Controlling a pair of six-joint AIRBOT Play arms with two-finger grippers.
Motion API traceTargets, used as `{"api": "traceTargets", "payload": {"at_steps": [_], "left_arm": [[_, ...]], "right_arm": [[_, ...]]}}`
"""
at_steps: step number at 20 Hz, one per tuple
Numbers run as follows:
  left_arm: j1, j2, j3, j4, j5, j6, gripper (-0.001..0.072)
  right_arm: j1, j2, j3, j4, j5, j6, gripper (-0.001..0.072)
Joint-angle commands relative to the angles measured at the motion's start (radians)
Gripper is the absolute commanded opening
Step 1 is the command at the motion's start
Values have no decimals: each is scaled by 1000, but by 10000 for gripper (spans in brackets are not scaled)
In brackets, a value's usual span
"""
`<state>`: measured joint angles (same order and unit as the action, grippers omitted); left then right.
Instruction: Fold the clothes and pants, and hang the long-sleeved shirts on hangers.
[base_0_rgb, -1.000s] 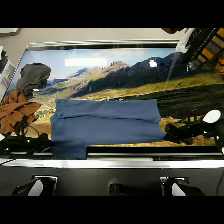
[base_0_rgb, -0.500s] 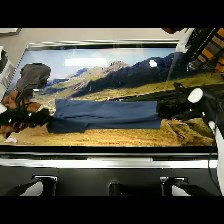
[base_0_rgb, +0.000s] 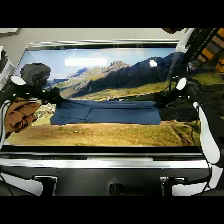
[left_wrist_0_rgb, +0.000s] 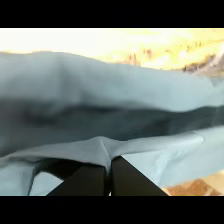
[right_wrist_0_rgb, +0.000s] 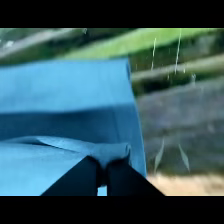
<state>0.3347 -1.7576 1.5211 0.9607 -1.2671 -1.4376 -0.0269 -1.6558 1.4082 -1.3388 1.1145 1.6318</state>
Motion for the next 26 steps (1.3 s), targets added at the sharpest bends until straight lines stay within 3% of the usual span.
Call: {"api": "traceTargets", "payload": {"at_steps": [1,2,3,4,5,8,11,12,23,24,26], "left_arm": [[-22,-118,90,-1,-50,1,61],[-25,-122,90,0,-49,1,206],[-24,-120,94,0,-49,-3,400],[-18,-111,101,0,-50,-3,452],[-10,-95,112,0,-50,-3,452],[13,-18,142,32,-42,-32,452],[13,49,142,98,-35,-32,452],[13,60,142,98,-34,-32,451],[-14,69,141,98,-38,-55,452],[-14,69,141,98,-37,-55,452],[-18,69,141,94,-37,-55,450]], "right_arm": [[1,-64,17,79,-51,4,81],[1,-67,17,103,-48,4,135],[-4,-64,25,110,-29,13,222],[-22,-60,56,101,20,32,428],[-50,-53,92,101,66,33,497],[-211,-49,137,173,172,-22,552],[-359,-128,120,480,313,-148,555],[-367,-152,119,505,346,-176,555],[-197,-293,119,460,285,-257,530],[-180,-291,119,455,264,-256,475],[-162,-280,119,463,248,-256,195]]}}
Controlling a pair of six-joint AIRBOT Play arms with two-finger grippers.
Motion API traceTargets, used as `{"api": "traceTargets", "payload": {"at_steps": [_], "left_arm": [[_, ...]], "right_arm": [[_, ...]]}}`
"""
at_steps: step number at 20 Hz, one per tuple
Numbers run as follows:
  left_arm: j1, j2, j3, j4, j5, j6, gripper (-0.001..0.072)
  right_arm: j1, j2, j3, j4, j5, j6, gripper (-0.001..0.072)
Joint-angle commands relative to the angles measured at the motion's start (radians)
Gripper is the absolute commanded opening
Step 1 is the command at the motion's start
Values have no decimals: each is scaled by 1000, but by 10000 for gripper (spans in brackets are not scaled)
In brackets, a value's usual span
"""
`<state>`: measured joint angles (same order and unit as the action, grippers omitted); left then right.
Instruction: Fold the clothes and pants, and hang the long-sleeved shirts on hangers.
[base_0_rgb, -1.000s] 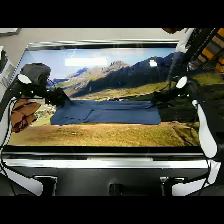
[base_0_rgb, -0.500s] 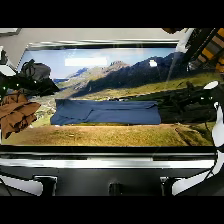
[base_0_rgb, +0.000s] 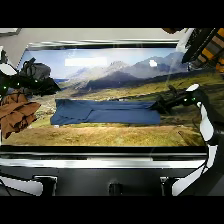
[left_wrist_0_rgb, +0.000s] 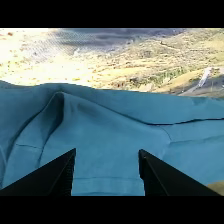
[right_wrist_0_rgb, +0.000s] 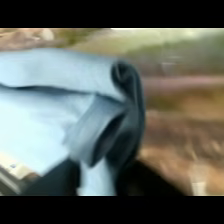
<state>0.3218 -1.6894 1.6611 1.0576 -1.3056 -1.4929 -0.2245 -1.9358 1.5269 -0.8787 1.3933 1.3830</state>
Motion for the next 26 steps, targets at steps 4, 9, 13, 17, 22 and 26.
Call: {"api": "traceTargets", "payload": {"at_steps": [4,9,13,17,22,26], "left_arm": [[-75,-23,1,-4,6,-43,18],[-331,-154,1,-109,100,-198,17],[-567,-245,1,-161,309,-325,17],[-716,-318,2,-364,501,-351,17],[-813,-432,96,-549,559,-351,17],[-871,-514,233,-570,551,-386,16]], "right_arm": [[35,126,24,-146,-57,98,27],[35,336,76,-268,0,184,27],[35,467,76,-288,14,243,26],[35,540,76,-323,120,352,26],[35,607,76,-327,196,456,26],[35,666,76,-327,214,514,26]]}}
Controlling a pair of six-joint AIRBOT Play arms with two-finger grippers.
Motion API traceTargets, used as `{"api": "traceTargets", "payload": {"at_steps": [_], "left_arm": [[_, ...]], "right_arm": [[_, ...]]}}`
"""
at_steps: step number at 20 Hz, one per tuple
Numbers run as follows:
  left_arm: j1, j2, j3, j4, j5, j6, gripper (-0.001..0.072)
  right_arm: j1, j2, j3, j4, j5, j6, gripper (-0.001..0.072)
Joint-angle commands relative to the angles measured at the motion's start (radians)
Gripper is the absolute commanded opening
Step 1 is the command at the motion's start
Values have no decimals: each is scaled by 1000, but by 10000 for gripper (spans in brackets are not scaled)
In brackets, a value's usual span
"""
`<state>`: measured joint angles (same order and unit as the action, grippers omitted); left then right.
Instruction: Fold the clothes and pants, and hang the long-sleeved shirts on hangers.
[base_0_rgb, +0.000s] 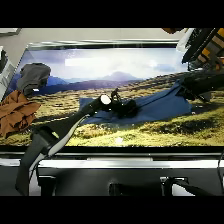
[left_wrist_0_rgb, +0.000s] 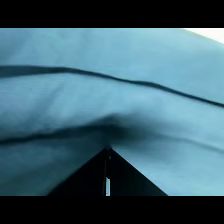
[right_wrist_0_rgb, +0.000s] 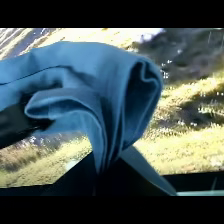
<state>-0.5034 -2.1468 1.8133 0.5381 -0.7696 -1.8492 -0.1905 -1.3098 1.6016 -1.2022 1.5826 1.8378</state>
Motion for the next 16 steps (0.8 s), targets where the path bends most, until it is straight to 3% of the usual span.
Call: {"api": "traceTargets", "payload": {"at_steps": [1,5,8,12,16], "left_arm": [[-58,-72,110,-50,16,-35,16],[-67,-101,173,-58,-27,-37,16],[22,-63,175,-26,-201,17,16],[239,106,175,225,-485,16,17],[472,340,175,457,-692,17,17]], "right_arm": [[1,52,1,-3,18,74,26],[1,63,1,-4,-15,90,26],[1,60,1,26,-91,124,26],[87,25,0,132,-202,132,26],[323,-65,0,130,-352,256,26]]}}
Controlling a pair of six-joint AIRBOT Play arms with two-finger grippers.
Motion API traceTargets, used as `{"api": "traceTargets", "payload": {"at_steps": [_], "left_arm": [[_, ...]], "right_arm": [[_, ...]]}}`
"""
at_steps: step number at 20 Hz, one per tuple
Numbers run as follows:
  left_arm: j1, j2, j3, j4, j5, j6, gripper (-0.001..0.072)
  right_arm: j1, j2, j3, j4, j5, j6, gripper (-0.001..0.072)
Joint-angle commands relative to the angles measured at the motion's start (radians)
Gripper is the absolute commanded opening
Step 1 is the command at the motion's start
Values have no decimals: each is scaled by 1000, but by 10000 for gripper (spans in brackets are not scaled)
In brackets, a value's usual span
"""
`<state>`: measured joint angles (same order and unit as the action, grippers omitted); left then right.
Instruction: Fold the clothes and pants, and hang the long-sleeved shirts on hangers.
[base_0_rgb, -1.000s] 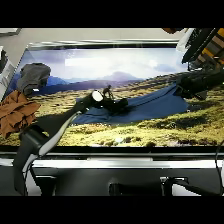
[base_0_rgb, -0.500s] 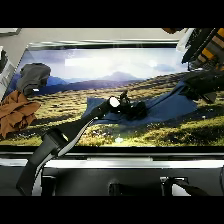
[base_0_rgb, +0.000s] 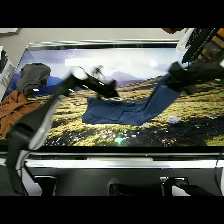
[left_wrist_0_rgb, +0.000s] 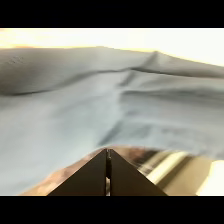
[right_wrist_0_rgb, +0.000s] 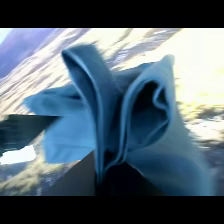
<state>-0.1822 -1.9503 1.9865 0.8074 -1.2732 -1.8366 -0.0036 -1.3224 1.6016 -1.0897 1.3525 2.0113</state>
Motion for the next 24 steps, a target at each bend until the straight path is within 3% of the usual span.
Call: {"api": "traceTargets", "payload": {"at_steps": [1,7,12,16,24], "left_arm": [[201,196,2,232,-229,4,17],[444,395,2,308,-310,8,18],[481,411,-3,309,-316,51,19],[480,406,-7,309,-316,58,19],[480,404,-7,312,-316,84,19]], "right_arm": [[196,-80,0,18,-175,102,26],[468,-252,0,19,-427,229,27],[558,-377,0,62,-578,263,27],[570,-421,0,100,-592,262,27],[570,-428,0,104,-482,218,27]]}}
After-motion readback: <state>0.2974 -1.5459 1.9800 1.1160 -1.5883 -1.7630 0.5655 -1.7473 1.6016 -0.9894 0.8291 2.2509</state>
